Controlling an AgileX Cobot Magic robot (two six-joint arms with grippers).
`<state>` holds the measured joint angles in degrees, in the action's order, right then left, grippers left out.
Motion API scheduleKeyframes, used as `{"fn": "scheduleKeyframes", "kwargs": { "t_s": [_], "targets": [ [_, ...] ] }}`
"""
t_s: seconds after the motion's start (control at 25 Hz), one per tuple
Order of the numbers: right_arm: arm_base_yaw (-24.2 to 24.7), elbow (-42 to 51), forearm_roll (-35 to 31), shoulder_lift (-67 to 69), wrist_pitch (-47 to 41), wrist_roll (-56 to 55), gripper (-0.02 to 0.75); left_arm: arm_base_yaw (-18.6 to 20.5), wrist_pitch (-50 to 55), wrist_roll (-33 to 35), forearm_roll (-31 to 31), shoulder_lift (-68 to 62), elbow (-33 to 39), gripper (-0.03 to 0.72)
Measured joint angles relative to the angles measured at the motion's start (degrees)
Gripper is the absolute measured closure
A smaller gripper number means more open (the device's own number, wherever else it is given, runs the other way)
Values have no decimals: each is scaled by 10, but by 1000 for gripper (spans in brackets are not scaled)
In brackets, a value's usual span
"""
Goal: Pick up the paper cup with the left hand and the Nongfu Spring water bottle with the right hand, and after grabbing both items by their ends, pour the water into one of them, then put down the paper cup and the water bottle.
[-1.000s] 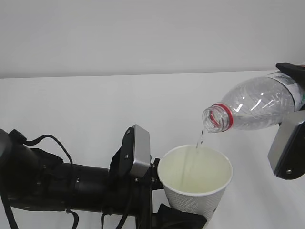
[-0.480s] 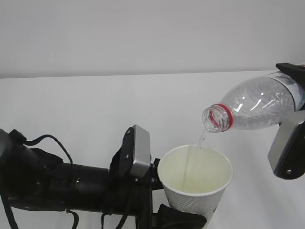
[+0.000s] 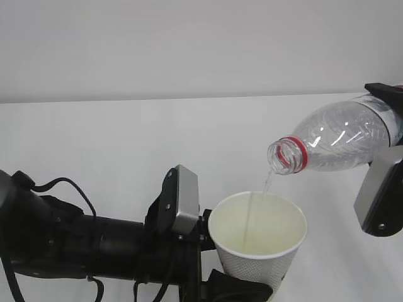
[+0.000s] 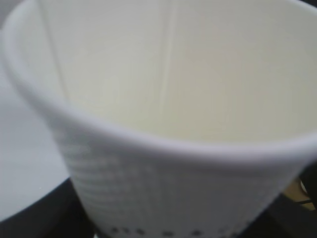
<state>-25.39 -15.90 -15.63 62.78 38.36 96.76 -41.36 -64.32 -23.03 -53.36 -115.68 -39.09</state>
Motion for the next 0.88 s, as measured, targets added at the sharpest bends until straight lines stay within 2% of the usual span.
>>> {"fn": "scheduleKeyframes", "kwargs": {
  "t_s": [0.88],
  "targets": [
    [0,0,0,0,0,3,274,0,1,0,0,0,0,179]
  ]
}}
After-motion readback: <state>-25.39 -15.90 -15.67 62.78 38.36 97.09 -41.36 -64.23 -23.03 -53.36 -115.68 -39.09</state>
